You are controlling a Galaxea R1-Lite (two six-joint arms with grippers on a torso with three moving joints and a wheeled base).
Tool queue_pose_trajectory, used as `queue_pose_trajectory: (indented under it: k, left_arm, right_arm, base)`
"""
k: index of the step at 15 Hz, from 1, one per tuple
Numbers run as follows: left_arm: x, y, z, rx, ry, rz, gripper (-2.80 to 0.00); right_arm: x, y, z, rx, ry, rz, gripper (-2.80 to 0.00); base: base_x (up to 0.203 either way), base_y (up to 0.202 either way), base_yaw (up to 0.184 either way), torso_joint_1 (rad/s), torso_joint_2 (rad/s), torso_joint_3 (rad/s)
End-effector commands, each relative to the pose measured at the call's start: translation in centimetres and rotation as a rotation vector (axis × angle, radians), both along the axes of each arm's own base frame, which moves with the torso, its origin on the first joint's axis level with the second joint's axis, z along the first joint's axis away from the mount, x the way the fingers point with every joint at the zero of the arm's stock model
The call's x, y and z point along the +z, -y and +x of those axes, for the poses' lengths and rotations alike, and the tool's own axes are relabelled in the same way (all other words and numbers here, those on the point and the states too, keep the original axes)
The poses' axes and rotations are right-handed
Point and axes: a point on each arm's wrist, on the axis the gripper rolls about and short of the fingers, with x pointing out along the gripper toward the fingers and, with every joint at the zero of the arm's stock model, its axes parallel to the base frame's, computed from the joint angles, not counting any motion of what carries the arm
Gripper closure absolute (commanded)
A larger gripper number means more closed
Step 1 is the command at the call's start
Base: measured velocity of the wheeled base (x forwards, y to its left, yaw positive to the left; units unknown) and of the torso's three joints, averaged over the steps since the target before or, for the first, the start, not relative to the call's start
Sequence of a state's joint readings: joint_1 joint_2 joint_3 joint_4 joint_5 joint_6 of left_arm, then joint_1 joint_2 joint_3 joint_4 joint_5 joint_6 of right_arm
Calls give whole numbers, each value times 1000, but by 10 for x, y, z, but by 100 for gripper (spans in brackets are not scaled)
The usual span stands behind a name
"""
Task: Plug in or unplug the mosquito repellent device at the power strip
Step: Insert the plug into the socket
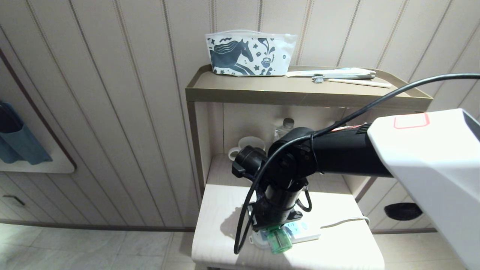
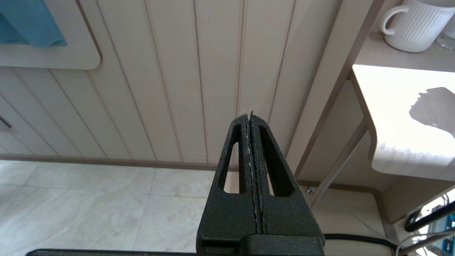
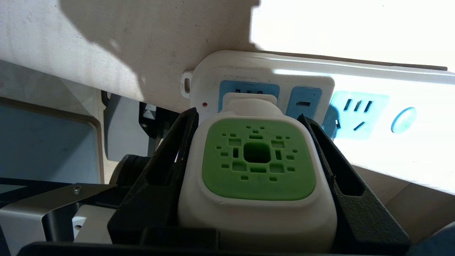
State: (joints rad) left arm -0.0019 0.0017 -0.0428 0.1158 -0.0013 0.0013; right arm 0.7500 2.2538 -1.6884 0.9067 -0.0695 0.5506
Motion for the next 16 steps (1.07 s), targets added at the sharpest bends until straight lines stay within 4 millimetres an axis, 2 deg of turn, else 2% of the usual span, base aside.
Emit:
queue_pose_trajectory:
  k: [1, 10, 13, 16]
  left_arm:
    - [0, 0, 0, 0, -2, 0, 0]
    - [0, 0, 0, -1, -2, 0, 0]
    - [0, 0, 0, 0, -2, 0, 0]
    - [0, 0, 0, -1, -2, 0, 0]
  right_arm:
    - [-3, 0, 0, -3, -5, -6, 0]
    - [-15, -1, 1, -4, -19, -16, 0]
    - [-7, -1, 1, -4, 7, 5, 0]
    - [10, 1, -1, -8, 80, 14, 0]
  base:
    - [0, 0, 0, 0, 0, 0]
    - [0, 0, 0, 0, 0, 0]
    - [0, 0, 0, 0, 0, 0]
    - [0, 0, 0, 0, 0, 0]
